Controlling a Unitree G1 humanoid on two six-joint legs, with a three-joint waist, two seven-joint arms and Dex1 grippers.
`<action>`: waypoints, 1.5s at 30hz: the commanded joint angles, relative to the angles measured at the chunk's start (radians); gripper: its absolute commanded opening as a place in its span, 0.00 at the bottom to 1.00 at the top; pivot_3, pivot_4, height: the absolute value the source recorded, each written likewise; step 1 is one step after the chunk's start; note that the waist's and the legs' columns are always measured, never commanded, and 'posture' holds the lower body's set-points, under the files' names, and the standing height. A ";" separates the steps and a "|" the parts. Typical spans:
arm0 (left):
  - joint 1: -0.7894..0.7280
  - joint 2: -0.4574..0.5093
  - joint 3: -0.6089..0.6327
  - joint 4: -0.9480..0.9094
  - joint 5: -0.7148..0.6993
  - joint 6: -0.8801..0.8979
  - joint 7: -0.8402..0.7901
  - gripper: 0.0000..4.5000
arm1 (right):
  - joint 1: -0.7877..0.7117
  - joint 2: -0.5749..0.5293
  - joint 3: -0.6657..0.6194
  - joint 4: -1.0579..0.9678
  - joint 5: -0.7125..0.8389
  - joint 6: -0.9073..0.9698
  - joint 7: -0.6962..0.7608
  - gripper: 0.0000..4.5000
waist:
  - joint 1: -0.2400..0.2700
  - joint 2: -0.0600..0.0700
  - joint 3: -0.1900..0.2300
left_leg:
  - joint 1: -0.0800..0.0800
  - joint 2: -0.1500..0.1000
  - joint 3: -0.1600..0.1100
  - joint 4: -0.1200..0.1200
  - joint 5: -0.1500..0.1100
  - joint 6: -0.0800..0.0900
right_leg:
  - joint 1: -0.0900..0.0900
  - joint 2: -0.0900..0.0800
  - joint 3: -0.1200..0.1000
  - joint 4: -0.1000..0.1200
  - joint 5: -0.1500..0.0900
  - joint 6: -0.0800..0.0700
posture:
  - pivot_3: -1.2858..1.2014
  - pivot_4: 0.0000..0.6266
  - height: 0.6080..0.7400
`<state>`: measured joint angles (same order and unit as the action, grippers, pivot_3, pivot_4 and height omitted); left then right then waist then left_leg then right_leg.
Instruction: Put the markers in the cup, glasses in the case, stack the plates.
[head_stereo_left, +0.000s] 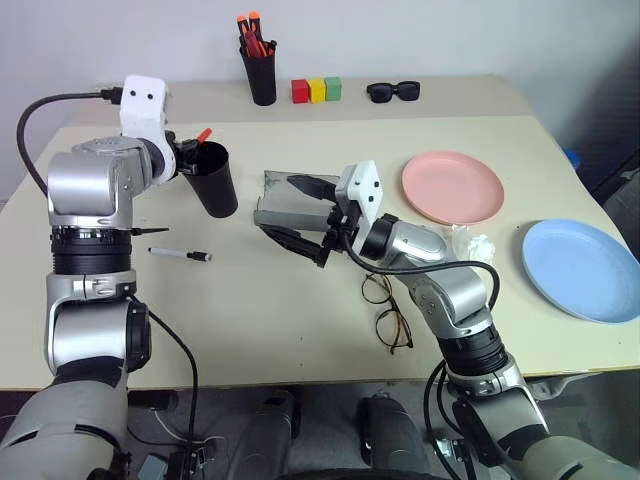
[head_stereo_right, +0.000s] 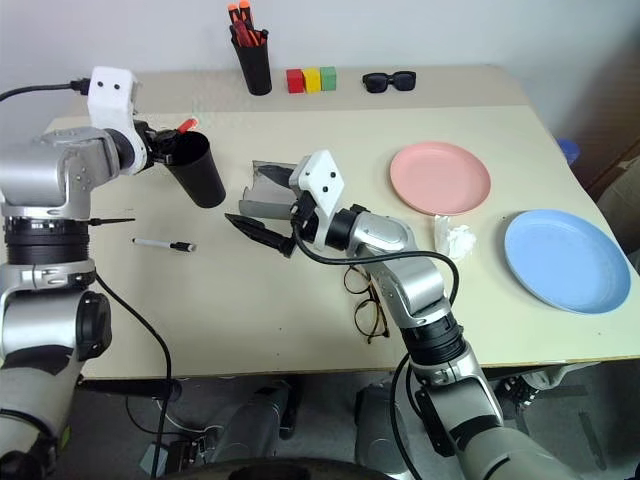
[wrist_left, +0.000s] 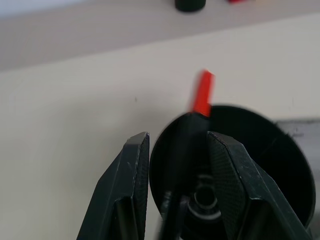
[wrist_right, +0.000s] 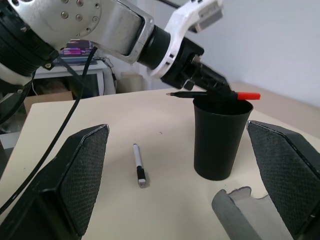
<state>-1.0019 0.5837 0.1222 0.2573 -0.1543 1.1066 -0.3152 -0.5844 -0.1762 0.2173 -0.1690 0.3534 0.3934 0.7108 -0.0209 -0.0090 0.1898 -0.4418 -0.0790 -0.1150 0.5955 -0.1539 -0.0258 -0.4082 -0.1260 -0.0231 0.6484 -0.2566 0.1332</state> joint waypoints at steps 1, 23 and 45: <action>-0.034 0.010 0.003 -0.026 -0.011 0.010 -0.013 0.40 | 0.001 0.005 -0.004 -0.025 0.002 -0.020 -0.002 1.00 | 0.000 0.000 0.000 | 0.000 0.000 0.000 0.000 0.000 0.000 | 0.000 0.000 0.000 0.000 0.000 0.000 | 0.52 0.24 1.00; -0.021 -0.077 0.179 -0.257 -0.059 -0.285 0.109 0.01 | 0.000 0.005 -0.005 -0.024 0.003 -0.021 0.000 1.00 | 0.001 -0.001 0.000 | 0.000 0.002 0.000 0.000 0.000 0.000 | 0.000 0.000 0.001 0.000 0.000 -0.001 | 0.52 0.24 1.00; 0.126 -0.259 0.126 0.355 0.107 -1.574 0.282 0.01 | -0.007 0.015 0.003 -0.017 0.003 -0.029 0.003 1.00 | 0.006 -0.001 0.000 | 0.000 0.001 0.004 0.000 0.000 -0.001 | 0.000 0.001 0.002 -0.001 0.002 -0.002 | 0.52 0.24 1.00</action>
<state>-0.8381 0.3215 0.2461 0.5968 -0.0516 -0.4045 -0.0399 -0.5850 -0.1699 0.2243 -0.1458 0.3514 0.3756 0.7169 -0.0147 -0.0098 0.1899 -0.4416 -0.0782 -0.1105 0.5958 -0.1534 -0.0263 -0.4086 -0.1249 -0.0212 0.6477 -0.2549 0.1308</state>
